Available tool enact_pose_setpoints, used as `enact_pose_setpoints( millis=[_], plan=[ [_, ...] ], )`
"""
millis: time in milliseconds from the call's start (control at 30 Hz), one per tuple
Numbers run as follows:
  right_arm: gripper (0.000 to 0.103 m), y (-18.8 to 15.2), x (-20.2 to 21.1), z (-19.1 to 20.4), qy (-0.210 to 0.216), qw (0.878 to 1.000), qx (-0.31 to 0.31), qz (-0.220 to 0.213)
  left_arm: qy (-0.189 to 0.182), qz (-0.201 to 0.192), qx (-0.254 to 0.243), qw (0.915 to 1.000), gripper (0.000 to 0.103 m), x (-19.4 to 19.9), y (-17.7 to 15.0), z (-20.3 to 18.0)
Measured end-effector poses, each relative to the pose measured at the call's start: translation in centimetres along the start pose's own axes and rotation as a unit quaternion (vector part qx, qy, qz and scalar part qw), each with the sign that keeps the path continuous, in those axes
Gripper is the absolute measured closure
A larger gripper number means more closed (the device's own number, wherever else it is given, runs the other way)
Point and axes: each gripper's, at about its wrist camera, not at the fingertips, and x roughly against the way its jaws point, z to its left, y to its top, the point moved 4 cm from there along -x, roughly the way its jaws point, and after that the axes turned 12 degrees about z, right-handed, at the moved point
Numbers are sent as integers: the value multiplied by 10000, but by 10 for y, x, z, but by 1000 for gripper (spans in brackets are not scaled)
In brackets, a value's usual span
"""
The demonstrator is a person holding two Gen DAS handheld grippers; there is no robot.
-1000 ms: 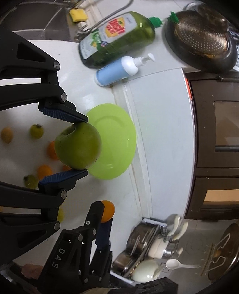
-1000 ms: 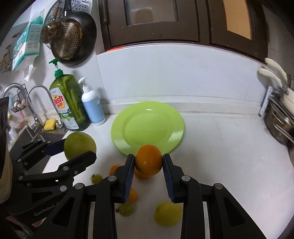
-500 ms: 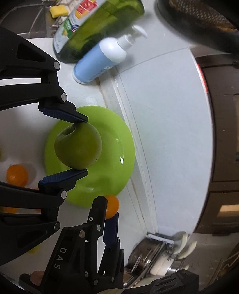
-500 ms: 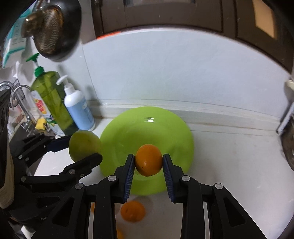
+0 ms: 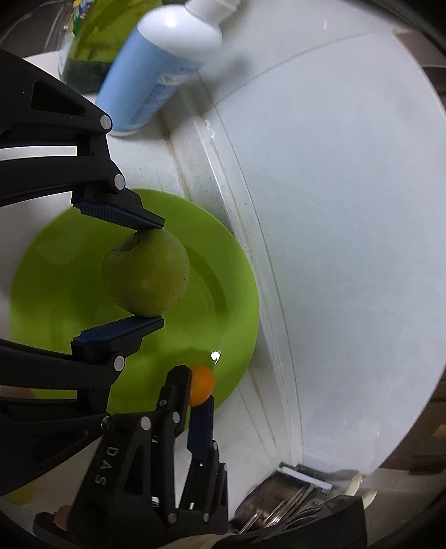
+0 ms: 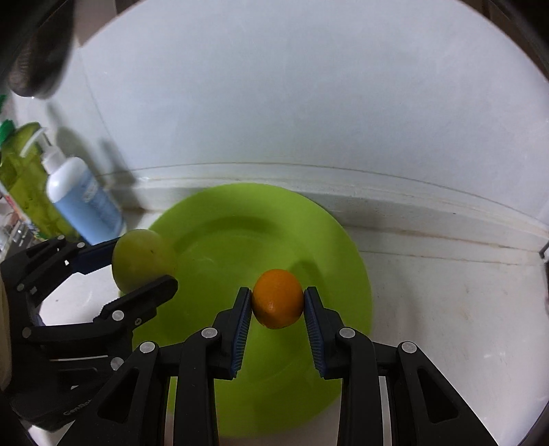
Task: Organize fruits
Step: 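Lift and carry the apple and orange in both tools over the green plate, then lower both fruits onto the green plate and open both tools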
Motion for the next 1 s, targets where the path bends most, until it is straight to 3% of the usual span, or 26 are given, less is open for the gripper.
enact_pose_setpoints(
  millis=[533,667,700,733,1000],
  plan=[
    [71,13,-23,-7,80,9999,-19,79,-83,269,12,9996,53,-26,6,2],
    [71,10,-32,-9,210,9994,-109,261,-93,428,37,9990,53,-29,0,0],
    [71,8,-31,-7,145,9996,-51,222,-96,448,13,9989,53,-29,-2,0],
    [71,7,-31,-5,79,9997,1,237,-299,712,-87,9970,53,-29,-5,-2],
    [70,-2,-32,0,-62,9994,52,351,-292,842,-162,9959,55,-25,-13,-6]
  ],
)
